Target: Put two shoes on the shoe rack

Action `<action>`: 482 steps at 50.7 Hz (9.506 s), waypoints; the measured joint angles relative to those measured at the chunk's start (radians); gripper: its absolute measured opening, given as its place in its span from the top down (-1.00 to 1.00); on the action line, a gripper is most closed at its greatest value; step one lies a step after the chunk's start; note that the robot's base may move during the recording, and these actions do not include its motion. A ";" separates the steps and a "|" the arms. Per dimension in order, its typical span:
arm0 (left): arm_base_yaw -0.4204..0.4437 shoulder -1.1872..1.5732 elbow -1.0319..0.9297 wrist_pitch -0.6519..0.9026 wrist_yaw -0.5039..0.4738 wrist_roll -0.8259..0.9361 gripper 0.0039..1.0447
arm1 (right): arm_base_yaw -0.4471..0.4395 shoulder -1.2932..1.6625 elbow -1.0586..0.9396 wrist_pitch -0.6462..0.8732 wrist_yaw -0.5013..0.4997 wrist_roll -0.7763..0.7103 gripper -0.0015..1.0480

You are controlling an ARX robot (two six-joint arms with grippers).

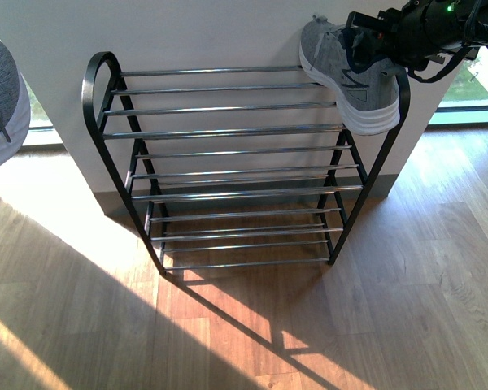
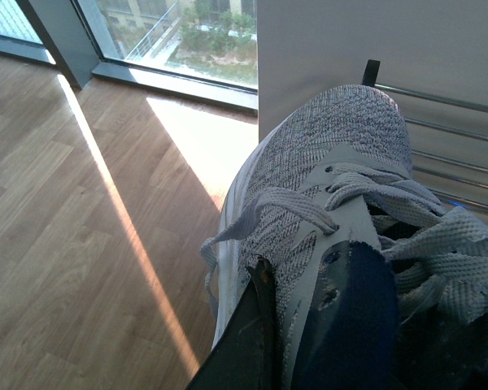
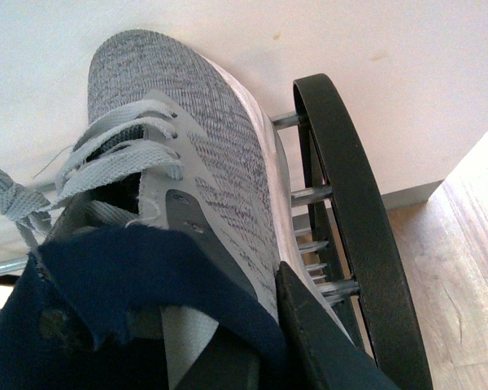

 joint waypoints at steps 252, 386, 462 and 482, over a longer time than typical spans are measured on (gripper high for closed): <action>0.025 1.614 1.703 -0.066 0.510 -0.232 0.97 | -0.142 -2.416 -1.676 -0.198 -0.059 -0.291 -0.82; 0.260 -0.168 -0.276 0.732 0.534 0.501 0.85 | -0.142 -2.416 -1.676 -0.198 -0.059 -0.291 -0.82; 0.524 -0.848 -0.470 0.270 0.789 0.514 0.98 | -0.142 -2.416 -1.676 -0.198 -0.059 -0.291 -0.82; 0.525 -1.014 -0.469 0.085 0.789 0.515 0.98 | -0.142 -2.417 -1.676 -0.199 -0.059 -0.291 -0.82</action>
